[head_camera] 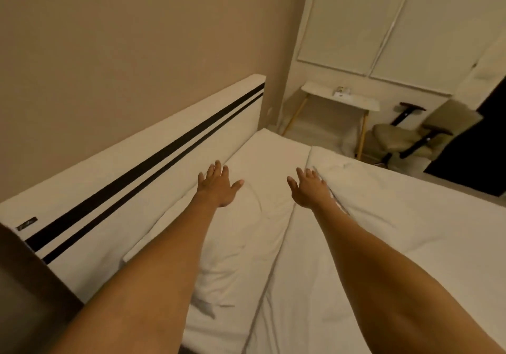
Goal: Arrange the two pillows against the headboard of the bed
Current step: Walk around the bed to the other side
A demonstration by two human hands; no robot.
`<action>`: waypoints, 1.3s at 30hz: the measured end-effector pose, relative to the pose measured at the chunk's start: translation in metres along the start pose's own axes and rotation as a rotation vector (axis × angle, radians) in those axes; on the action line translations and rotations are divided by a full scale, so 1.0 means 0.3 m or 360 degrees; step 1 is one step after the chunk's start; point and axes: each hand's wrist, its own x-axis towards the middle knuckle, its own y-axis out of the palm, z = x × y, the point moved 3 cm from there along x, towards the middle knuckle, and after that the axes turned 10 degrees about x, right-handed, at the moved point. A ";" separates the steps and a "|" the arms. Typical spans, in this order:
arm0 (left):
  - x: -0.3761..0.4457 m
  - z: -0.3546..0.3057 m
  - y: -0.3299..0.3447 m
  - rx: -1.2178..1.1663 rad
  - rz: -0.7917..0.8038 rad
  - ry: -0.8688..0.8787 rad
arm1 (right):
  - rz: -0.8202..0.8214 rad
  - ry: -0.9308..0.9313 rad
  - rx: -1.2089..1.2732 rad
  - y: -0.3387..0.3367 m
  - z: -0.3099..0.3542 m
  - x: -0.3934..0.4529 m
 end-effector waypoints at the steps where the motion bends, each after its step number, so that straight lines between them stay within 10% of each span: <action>1: -0.028 -0.032 -0.027 0.0016 -0.0008 0.0055 | -0.0040 0.0031 0.0004 -0.042 -0.019 -0.053; 39: -1.562 -2.520 0.228 0.0367 -0.0106 0.1989 | -0.0593 0.1724 -0.0012 -0.760 -1.908 -2.232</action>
